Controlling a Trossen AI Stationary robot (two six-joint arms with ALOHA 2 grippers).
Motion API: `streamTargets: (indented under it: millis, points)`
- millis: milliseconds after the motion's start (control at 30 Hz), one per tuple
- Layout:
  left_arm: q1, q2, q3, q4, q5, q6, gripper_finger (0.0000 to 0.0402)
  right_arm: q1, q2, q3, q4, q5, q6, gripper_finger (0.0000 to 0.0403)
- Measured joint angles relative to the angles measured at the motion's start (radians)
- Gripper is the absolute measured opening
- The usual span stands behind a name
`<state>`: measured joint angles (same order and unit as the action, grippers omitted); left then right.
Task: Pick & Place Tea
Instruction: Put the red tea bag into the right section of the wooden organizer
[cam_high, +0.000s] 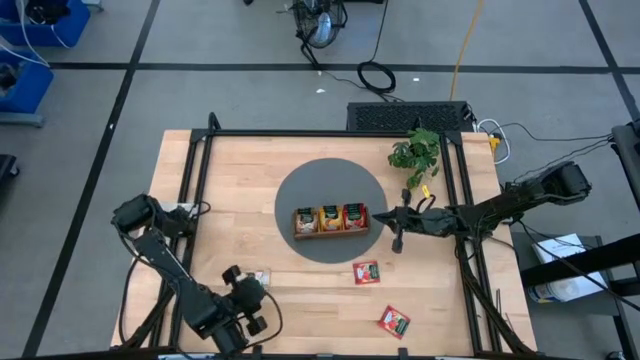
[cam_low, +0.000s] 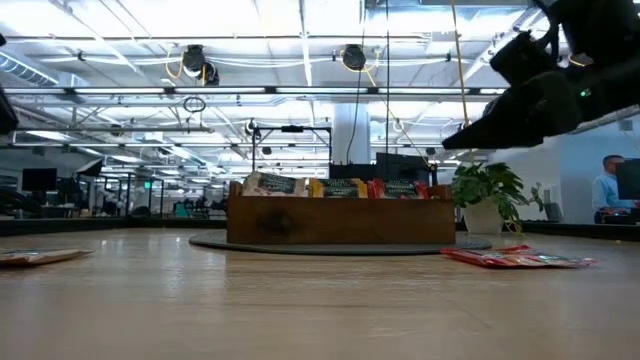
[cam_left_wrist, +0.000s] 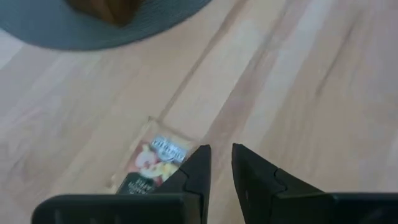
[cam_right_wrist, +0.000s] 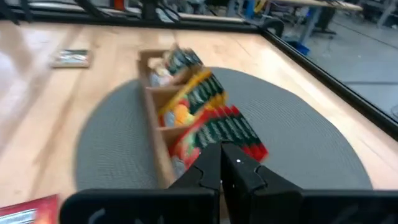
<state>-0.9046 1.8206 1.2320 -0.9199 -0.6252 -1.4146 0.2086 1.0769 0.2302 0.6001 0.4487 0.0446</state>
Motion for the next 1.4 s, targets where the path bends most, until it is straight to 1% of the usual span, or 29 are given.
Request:
streamTargets:
  millis: [67, 167, 333, 400, 500, 633, 700, 733, 800, 867, 933, 1033, 1100, 1133, 1267, 1400]
  points:
    - [-0.009, 0.0, 0.0, 0.026, -0.03, 0.006, 0.0072, 0.021, -0.018, 0.0, 0.0, -0.004, -0.008, 0.0]
    - [-0.01, 0.006, 0.0, 0.106, -0.049, 0.068, 0.0072, 0.052, -0.052, 0.0, 0.001, -0.006, -0.025, 0.0]
    - [0.018, 0.006, 0.0, 0.266, -0.052, 0.259, 0.0072, 0.114, -0.105, 0.0, -0.009, -0.013, -0.042, 0.0]
    - [0.039, 0.006, 0.0, 0.35, -0.06, 0.367, 0.0072, 0.134, -0.123, 0.0, -0.016, -0.06, -0.029, 0.0]
    - [0.082, 0.006, 0.0, 0.466, -0.033, 0.49, 0.0072, 0.148, -0.149, 0.0, -0.045, -0.185, 0.03, 0.0]
    - [0.167, 0.027, 0.0, 0.577, -0.004, 0.65, 0.0072, 0.148, -0.185, 0.0, -0.2, -0.322, 0.197, 0.0]
    - [0.218, 0.058, 0.0, 0.647, 0.016, 0.748, 0.0072, 0.166, -0.184, 0.0, -0.269, -0.369, 0.295, 0.0]
    - [0.241, 0.08, 0.0, 0.697, 0.038, 0.803, 0.0072, 0.188, -0.178, 0.0, -0.291, -0.368, 0.34, 0.0]
    - [0.282, 0.129, 0.0, 0.78, 0.092, 0.926, 0.0072, 0.241, -0.152, 0.0, -0.297, -0.335, 0.405, 0.0]
    - [0.319, 0.185, 0.0, 0.9, 0.141, 1.058, 0.0072, 0.29, -0.132, 0.0, -0.301, -0.309, 0.466, 0.0]
    - [0.348, 0.232, 0.0, 0.997, 0.155, 1.165, 0.0072, 0.329, -0.11, 0.0, -0.299, -0.271, 0.517, 0.0]
    - [0.393, 0.288, 0.0, 1.156, 0.155, 1.252, 0.0072, 0.363, -0.085, -0.001, -0.324, -0.176, 0.574, 0.0]
    - [0.422, 0.307, 0.004, 1.177, 0.155, 1.283, 0.0072, 0.361, -0.065, 0.0, -0.323, -0.133, 0.629, 0.0]
    - [0.435, 0.315, 0.015, 1.18, 0.156, 1.286, 0.0072, 0.359, -0.063, 0.0, -0.329, -0.131, 0.648, 0.0]
    - [0.46, 0.325, 0.059, 1.151, 0.192, 1.282, 0.0072, 0.355, -0.04, 0.0, -0.303, -0.142, 0.703, 0.0006]
    - [0.462, 0.365, 0.155, 1.061, 0.18, 1.324, 0.0072, 0.363, 0.025, 0.028, -0.208, -0.19, 0.751, 0.0035]
